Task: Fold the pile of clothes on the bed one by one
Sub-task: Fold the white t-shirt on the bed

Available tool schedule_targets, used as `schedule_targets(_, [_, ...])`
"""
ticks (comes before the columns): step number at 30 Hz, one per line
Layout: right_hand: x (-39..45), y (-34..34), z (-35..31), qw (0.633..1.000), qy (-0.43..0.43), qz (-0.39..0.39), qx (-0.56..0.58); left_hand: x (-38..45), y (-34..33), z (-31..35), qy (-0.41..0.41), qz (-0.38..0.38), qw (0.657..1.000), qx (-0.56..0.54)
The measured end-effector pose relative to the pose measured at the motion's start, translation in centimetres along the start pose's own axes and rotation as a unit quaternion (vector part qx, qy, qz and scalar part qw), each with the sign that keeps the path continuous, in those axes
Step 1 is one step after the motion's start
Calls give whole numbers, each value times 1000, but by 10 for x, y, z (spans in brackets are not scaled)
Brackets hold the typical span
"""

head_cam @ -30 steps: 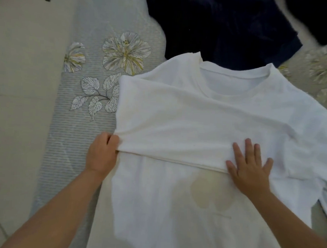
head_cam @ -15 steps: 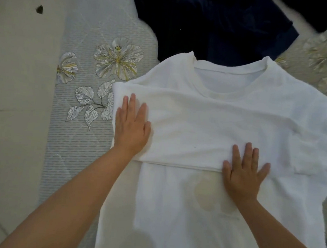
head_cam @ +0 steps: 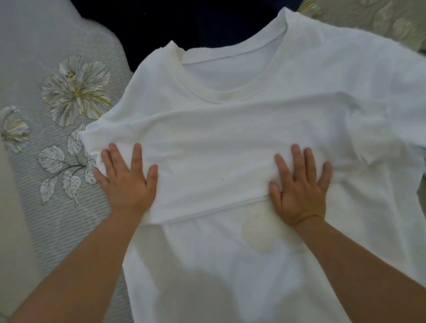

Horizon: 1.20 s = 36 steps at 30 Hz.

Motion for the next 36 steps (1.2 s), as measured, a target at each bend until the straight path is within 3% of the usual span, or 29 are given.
schedule_targets(5, [-3, 0, 2, 1000, 10, -9, 23, -16, 13, 33, -28, 20, 999, 30])
schedule_targets(11, [-7, -4, 11, 994, 3, -50, 95, -65, 13, 121, -167, -23, 985, 35])
schedule_targets(13, [-8, 10, 21, 981, 24, -50, 188, -88, 12, 150, -202, -37, 978, 33])
schedule_targets(16, [-35, 54, 75, 930, 4, -31, 367, -119, 5, 193, -217, -50, 975, -7])
schedule_targets(18, [-72, 80, 135, 940, -29, 49, 336, -140, -4, 222, -250, -57, 966, -22])
schedule_targets(20, [-112, 89, 198, 966, -92, 102, 220, -159, -13, 253, -282, -60, 957, -36])
schedule_targets(24, [-166, 85, 285, 938, -314, -37, 142, -188, -29, 315, -276, -78, 956, -59])
schedule_targets(28, [-167, 74, 304, 945, -282, -84, 146, -206, -50, 338, -218, -98, 970, -30])
schedule_targets(32, [-146, 75, 328, 946, -260, -33, 193, -206, -51, 340, -207, -98, 973, -11])
schedule_targets(36, [-131, 102, 334, 947, -197, 40, 252, -194, -30, 329, -262, -106, 959, 11])
Point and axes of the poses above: each hand's wrist, its own x-axis towards the middle knuckle, its own y-axis out of the back of the hand, z = x × y, the point moved 2 cm from there along x, towards the middle knuckle, and after that the axes turned 4 degrees about x, right-handed, at the moved point
